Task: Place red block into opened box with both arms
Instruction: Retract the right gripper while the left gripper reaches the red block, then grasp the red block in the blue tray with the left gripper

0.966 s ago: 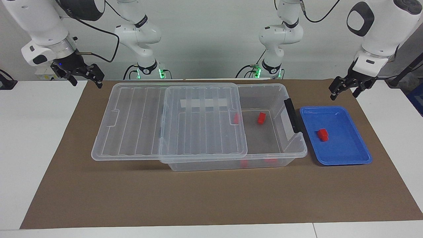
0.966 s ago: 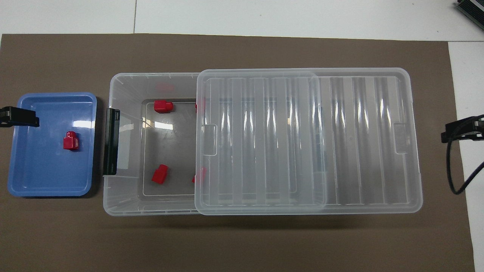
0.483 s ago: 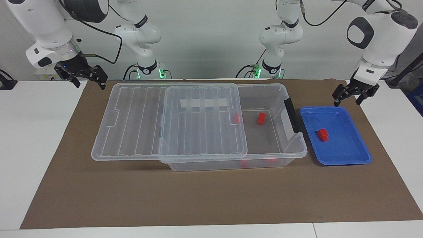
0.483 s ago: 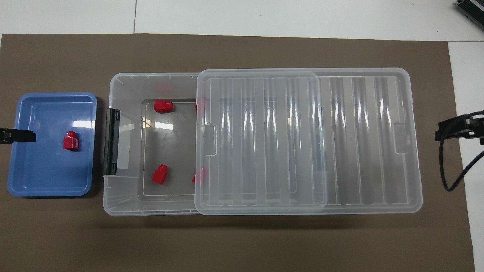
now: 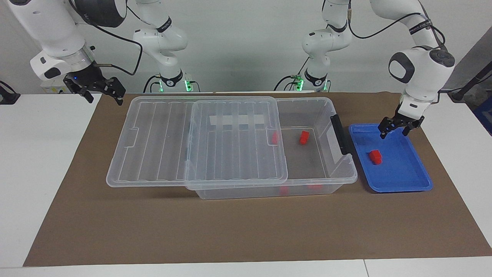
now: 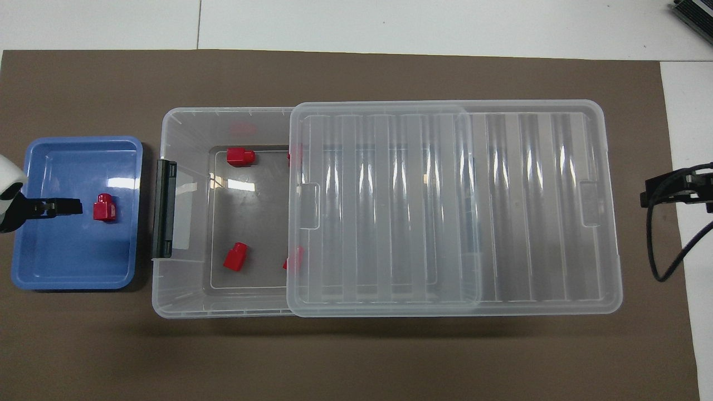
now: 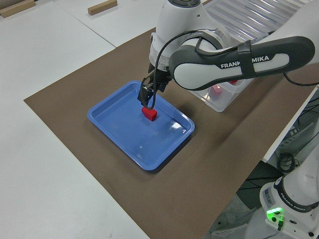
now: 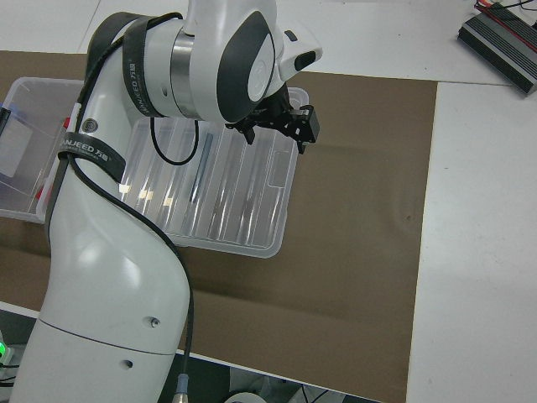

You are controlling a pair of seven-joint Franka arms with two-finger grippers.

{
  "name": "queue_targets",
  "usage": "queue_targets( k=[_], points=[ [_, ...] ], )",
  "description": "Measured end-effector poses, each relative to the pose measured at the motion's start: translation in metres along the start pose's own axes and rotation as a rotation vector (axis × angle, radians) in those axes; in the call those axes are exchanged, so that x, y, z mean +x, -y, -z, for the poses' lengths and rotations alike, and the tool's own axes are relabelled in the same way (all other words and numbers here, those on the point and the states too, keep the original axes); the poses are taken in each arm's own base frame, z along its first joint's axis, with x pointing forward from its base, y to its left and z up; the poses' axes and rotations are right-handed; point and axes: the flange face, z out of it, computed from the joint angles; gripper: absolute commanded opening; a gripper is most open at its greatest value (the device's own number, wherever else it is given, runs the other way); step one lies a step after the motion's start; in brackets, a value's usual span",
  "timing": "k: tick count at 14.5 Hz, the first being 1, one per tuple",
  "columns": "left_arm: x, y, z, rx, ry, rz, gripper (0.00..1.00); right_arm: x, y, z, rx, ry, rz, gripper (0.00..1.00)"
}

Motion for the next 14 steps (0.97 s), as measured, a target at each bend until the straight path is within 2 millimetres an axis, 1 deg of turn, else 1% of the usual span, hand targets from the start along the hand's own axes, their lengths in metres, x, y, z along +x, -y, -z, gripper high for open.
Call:
queue_targets(
  k=[3, 5, 10, 11, 14],
  points=[
    [0.003, -0.011, -0.017, -0.003, -0.002, 0.001, 1.0, 0.0, 0.0, 0.0, 0.0, 0.0, 0.0, 1.0],
    [0.004, -0.016, -0.021, -0.004, -0.005, 0.002, 1.0, 0.0, 0.0, 0.0, 0.0, 0.0, 0.0, 1.0],
    [0.008, -0.016, -0.03, -0.001, -0.034, 0.001, 1.0, 0.0, 0.0, 0.0, 0.0, 0.0, 0.001, 1.0],
    [0.008, -0.016, -0.036, -0.001, -0.031, 0.0, 1.0, 0.0, 0.0, 0.0, 0.0, 0.0, 0.001, 1.0],
    [0.01, -0.017, -0.064, -0.003, -0.024, -0.001, 1.0, 0.0, 0.0, 0.0, 0.0, 0.0, 0.001, 1.0]
  ],
)
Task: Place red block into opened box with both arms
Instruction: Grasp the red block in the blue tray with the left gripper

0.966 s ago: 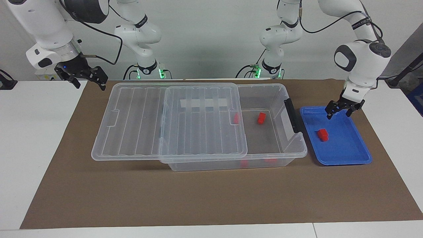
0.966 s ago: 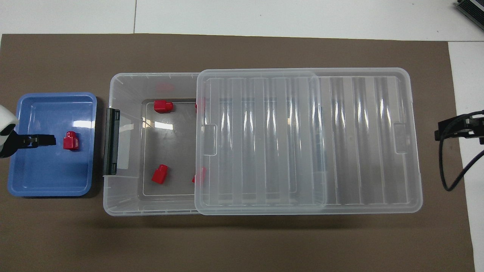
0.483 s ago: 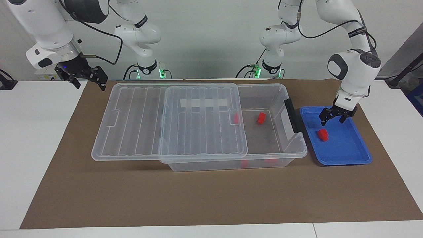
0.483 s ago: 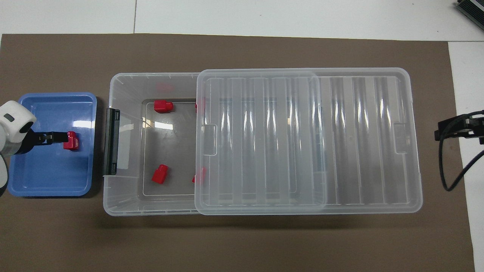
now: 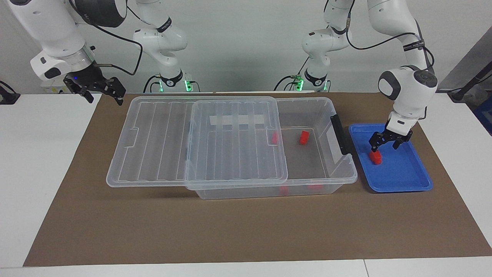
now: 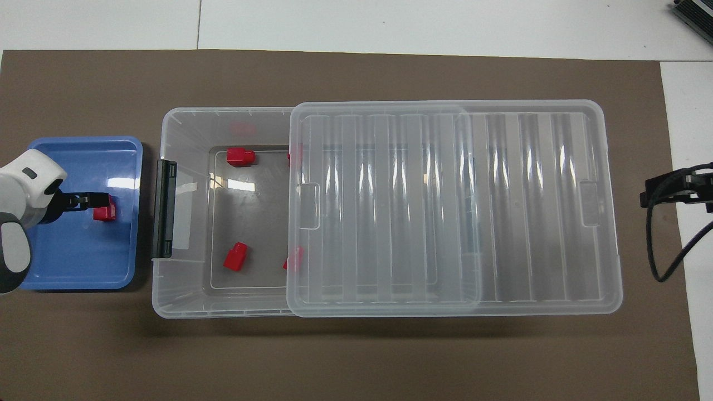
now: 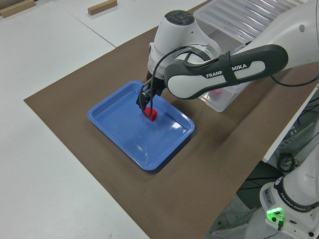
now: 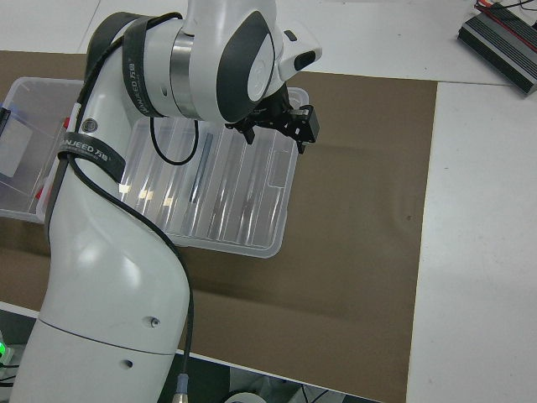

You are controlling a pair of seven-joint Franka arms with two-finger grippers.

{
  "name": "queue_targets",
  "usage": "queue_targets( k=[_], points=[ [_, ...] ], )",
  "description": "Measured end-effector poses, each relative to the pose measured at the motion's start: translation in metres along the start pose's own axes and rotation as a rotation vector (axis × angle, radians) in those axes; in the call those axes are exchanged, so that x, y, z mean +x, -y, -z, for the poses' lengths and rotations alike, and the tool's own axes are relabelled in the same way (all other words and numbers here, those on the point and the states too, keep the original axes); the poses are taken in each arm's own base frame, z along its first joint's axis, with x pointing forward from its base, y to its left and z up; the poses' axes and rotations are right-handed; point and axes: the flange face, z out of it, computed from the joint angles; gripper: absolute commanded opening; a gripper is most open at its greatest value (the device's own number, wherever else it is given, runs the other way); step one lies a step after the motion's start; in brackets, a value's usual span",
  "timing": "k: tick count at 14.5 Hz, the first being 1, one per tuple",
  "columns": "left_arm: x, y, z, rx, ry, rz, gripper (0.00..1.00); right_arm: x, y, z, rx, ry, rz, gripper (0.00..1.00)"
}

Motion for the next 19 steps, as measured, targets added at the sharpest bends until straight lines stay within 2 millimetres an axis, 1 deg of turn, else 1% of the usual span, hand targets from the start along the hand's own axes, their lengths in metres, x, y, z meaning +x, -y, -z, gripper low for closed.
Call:
queue_targets(
  k=[1, 3, 8, 11, 16, 19],
  points=[
    [0.0, 0.0, -0.008, 0.0, 0.002, 0.0, 1.0, 0.0, 0.0, 0.0, 0.0, 0.0, 0.0, 1.0],
    [0.0, 0.001, -0.017, -0.001, 0.008, 0.002, 1.0, 0.0, 0.001, 0.0, 0.0, 0.0, -0.006, 1.0],
    [0.0, 0.003, -0.026, 0.0, 0.011, 0.005, 1.0, 0.0, 0.002, 0.0, 0.0, -0.001, -0.013, 1.0],
    [0.0, 0.003, -0.028, -0.001, 0.013, 0.004, 1.0, 0.0, 0.002, 0.0, 0.0, -0.001, -0.012, 1.0],
    [0.0, 0.002, -0.028, -0.001, 0.013, 0.003, 0.99, 0.0, 0.013, 0.001, -0.002, -0.001, 0.005, 1.0],
    [0.0, 0.002, -0.028, -0.001, 0.013, 0.003, 1.0, 0.0, 0.013, 0.001, -0.002, -0.001, 0.005, 1.0]
  ],
)
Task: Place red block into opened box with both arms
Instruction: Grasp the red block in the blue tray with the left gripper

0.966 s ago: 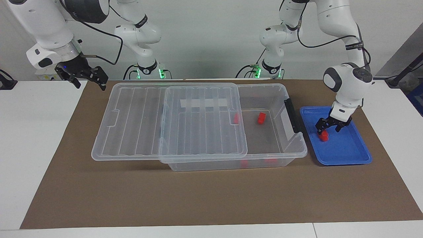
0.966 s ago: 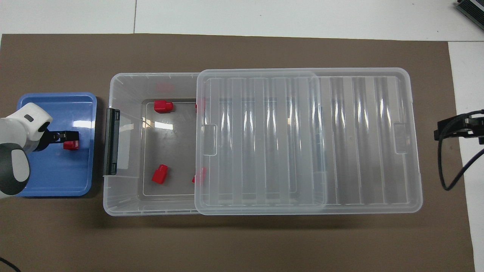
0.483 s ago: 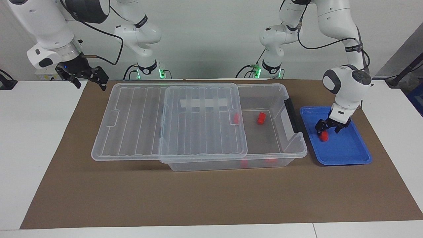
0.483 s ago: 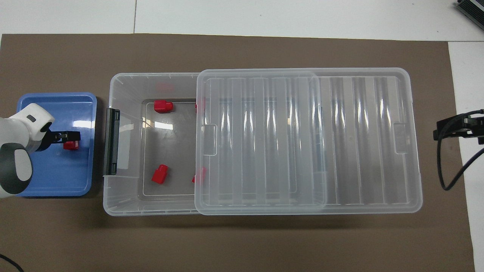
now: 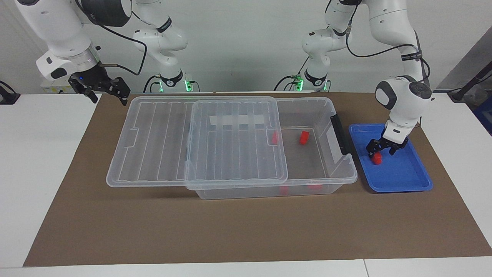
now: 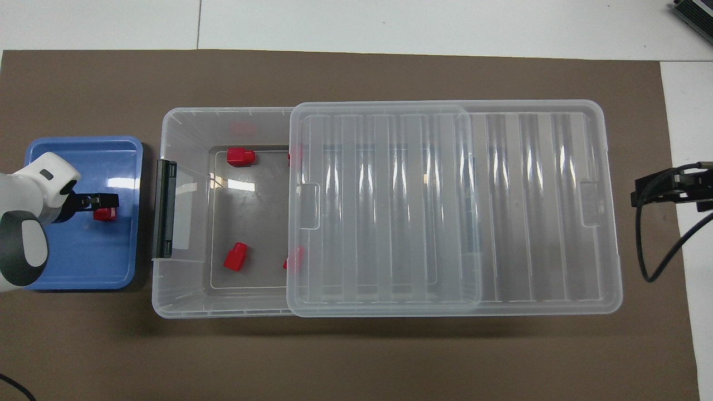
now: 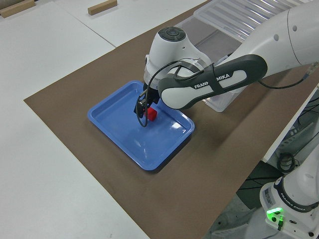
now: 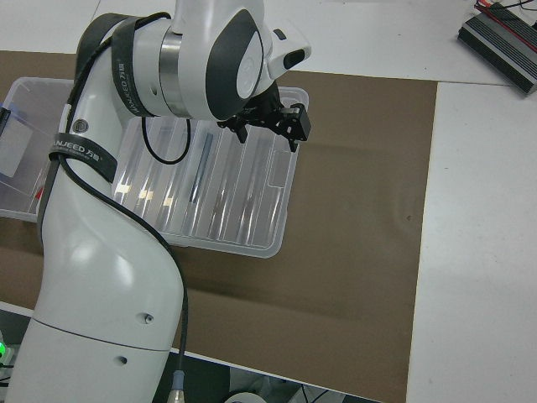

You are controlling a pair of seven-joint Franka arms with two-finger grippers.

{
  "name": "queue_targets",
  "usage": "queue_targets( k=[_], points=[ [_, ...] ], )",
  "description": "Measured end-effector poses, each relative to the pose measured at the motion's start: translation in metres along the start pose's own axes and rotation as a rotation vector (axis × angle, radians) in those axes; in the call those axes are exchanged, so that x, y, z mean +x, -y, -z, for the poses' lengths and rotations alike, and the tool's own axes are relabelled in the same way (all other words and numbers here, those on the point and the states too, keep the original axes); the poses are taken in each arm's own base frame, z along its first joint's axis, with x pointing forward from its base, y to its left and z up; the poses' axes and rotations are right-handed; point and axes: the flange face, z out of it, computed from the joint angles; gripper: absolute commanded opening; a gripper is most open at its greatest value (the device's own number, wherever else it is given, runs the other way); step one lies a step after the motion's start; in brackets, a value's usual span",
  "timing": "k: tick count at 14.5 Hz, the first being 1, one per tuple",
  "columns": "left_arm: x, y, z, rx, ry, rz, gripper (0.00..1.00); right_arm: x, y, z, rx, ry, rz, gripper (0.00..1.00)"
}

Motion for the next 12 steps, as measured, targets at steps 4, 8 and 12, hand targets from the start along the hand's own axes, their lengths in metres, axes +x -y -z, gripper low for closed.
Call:
queue_targets(
  k=[4, 8, 12],
  points=[
    [-0.004, -0.001, -0.006, 0.0, -0.006, -0.001, 1.0, 0.0, -0.001, 0.0, 0.0, 0.0, -0.002, 1.0],
    [-0.012, -0.002, -0.016, 0.001, -0.017, -0.002, 0.92, 0.0, -0.001, 0.0, 0.0, 0.0, -0.002, 1.0],
    [-0.012, -0.003, -0.016, 0.001, -0.017, -0.003, 0.34, 0.0, -0.002, 0.0, 0.0, 0.0, -0.004, 1.0]
  ],
)
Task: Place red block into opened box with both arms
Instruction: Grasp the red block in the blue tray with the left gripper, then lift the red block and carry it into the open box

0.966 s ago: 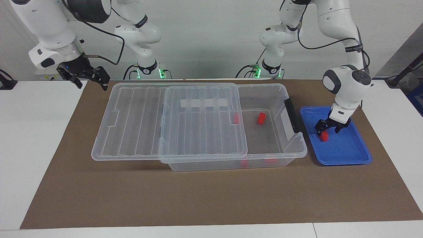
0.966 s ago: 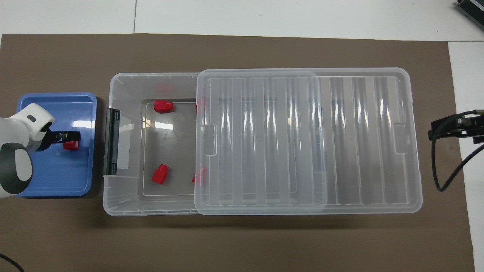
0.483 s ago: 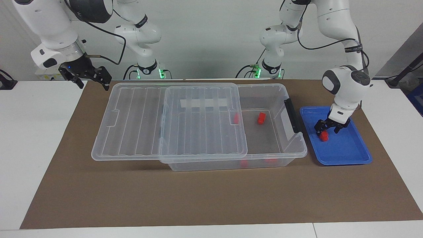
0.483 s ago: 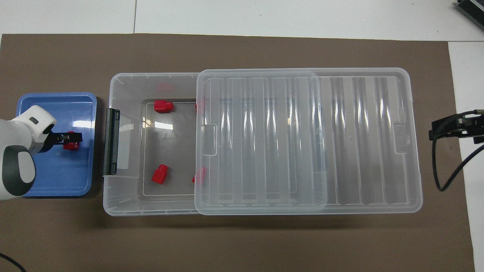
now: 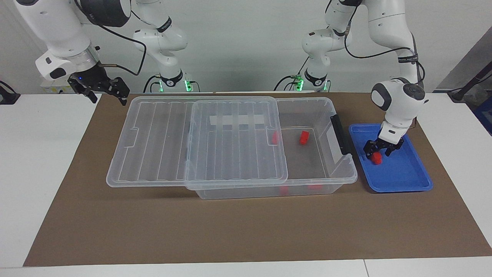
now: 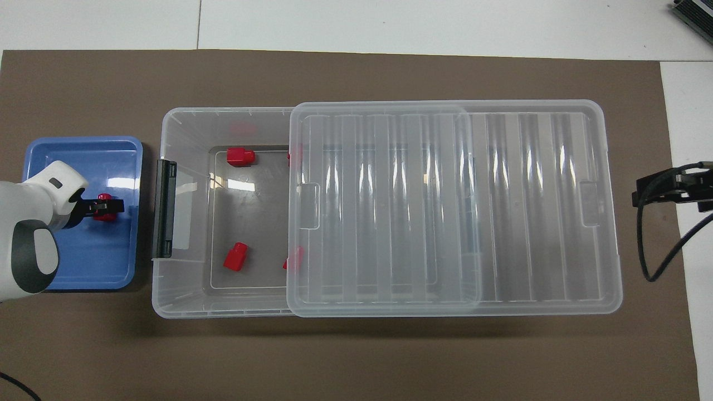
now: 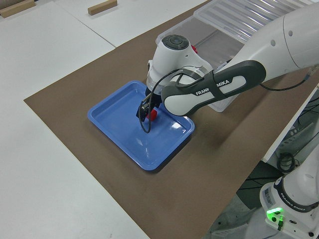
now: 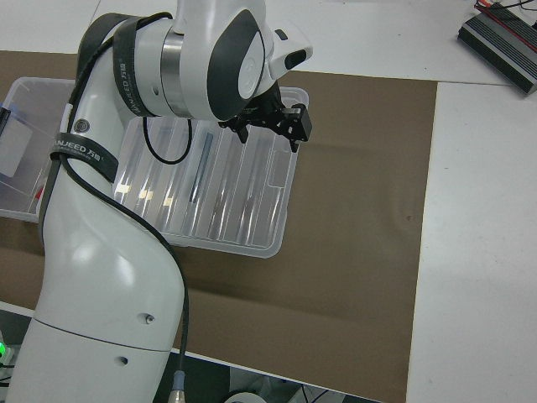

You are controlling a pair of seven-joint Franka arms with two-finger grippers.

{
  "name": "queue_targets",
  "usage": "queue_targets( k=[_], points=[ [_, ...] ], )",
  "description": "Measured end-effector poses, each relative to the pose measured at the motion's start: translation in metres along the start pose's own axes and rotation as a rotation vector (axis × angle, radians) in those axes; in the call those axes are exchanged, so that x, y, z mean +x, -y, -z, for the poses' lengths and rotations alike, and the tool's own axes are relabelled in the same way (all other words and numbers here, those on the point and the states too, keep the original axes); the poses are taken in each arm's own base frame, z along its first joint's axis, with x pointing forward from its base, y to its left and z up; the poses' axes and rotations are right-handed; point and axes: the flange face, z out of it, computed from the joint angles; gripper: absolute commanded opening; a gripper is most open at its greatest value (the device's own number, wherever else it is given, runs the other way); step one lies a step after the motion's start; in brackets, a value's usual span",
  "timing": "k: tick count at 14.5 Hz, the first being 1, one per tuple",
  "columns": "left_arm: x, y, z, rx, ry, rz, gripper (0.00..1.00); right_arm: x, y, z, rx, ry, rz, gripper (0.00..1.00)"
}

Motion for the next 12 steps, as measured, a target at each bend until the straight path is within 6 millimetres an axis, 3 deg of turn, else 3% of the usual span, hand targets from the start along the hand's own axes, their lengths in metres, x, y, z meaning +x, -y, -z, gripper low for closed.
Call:
queue_targets(
  k=[2, 3, 12],
  points=[
    [0.0001, -0.0006, 0.0, 0.0, 0.0, -0.001, 0.05, 0.0, -0.0001, 0.0, 0.0, 0.0, 0.0, 1.0],
    [0.0001, -0.001, 0.0, -0.001, 0.0, -0.002, 0.0, 0.0001, -0.0002, 0.0001, 0.0, -0.001, -0.001, 1.0],
    [0.0091, -0.01, 0.0083, -0.005, 0.001, -0.019, 0.0, 0.0009, -0.0005, 0.0007, 0.0, -0.008, -0.001, 1.0]
  ],
)
